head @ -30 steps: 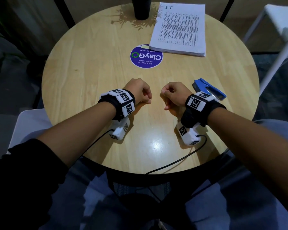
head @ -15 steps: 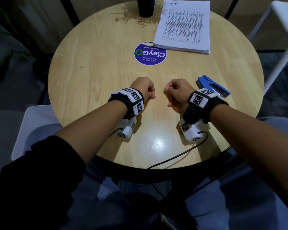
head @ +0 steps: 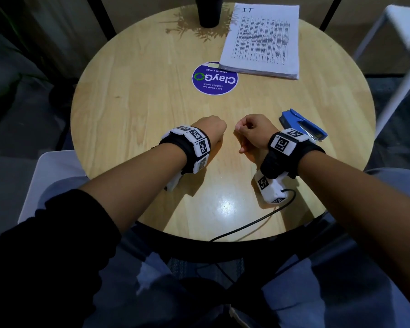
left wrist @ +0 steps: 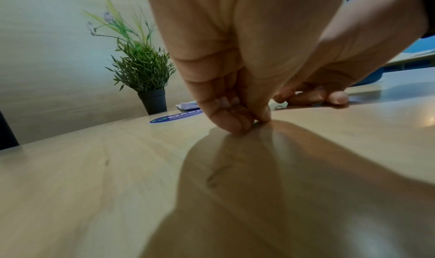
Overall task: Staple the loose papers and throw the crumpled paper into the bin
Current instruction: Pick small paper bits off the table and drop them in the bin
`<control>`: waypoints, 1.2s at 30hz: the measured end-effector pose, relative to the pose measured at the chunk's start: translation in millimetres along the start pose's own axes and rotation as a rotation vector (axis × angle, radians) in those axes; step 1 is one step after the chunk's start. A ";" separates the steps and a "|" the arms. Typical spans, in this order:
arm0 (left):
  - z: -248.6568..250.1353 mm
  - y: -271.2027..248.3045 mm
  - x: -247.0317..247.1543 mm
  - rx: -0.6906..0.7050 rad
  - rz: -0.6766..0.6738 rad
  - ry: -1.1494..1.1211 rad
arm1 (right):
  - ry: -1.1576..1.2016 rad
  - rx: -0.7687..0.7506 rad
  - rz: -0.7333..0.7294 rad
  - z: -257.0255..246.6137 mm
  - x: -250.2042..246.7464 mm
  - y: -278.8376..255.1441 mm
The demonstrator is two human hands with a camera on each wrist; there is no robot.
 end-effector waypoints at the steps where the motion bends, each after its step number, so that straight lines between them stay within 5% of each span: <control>1: -0.4 0.5 0.4 0.006 0.006 0.000 | 0.004 -0.002 0.000 -0.2 -0.2 -0.3; 8: -9.1 0.5 -4.7 0.002 0.005 -0.172 | 0.021 -0.010 0.000 -0.1 0.0 -1.6; 23: -32.4 -14.4 15.6 -0.078 0.277 -0.722 | 0.059 0.015 0.007 -0.7 0.0 -2.5; 31: -28.4 -12.6 20.4 -0.122 0.346 -0.708 | 0.047 0.011 0.010 -2.0 1.0 -3.5; 36: -21.2 -11.6 17.8 -0.142 0.275 -0.584 | 0.033 -0.004 0.011 -1.7 0.4 -2.8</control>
Point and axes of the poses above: each hand's wrist, its own y-axis towards the middle knuckle, its own x-axis out of the palm, z = x × y, the point moved 4 cm from there along y, towards the middle knuckle, and after that the axes turned 9 degrees about -z, right-handed, at the moved point
